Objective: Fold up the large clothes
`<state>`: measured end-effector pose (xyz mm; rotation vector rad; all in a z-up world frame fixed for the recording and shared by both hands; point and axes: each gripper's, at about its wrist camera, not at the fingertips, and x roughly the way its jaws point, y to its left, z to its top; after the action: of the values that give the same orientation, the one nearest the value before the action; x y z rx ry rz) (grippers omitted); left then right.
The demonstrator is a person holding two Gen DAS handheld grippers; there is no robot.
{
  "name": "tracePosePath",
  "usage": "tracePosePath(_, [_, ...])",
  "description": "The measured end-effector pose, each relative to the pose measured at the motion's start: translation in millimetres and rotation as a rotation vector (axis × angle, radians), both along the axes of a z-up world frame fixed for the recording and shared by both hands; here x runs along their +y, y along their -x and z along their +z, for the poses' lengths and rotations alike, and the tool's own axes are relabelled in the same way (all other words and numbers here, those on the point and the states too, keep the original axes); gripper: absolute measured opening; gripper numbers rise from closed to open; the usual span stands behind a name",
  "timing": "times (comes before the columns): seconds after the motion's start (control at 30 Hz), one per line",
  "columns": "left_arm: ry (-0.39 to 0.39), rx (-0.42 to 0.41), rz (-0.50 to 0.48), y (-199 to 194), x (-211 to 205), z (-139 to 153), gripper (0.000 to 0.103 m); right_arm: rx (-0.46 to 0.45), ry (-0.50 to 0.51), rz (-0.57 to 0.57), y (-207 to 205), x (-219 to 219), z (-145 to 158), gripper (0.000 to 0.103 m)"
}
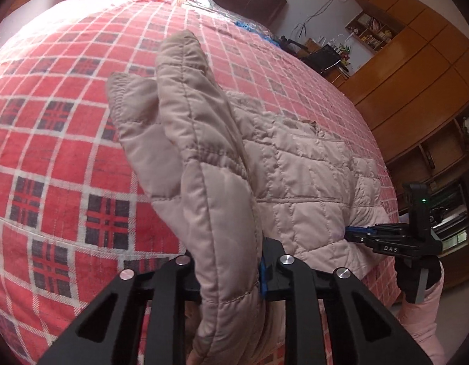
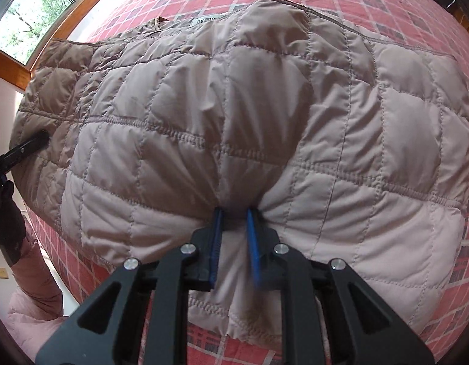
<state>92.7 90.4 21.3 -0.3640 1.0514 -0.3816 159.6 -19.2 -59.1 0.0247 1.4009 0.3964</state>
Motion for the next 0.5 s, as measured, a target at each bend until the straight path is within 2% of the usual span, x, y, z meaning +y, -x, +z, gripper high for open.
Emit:
tracePosePath(0.2, [-0.033,-0.066,-0.089,0,-55,40,0.021,0.012,-0.029,-0.016,-4,-13,4,0.015])
tracePosePath(0.5, [-0.104,-0.082,-0.192,-9,-143,53,0.025,0.025,-0.061,-0.032,-8,-30,8,0.011])
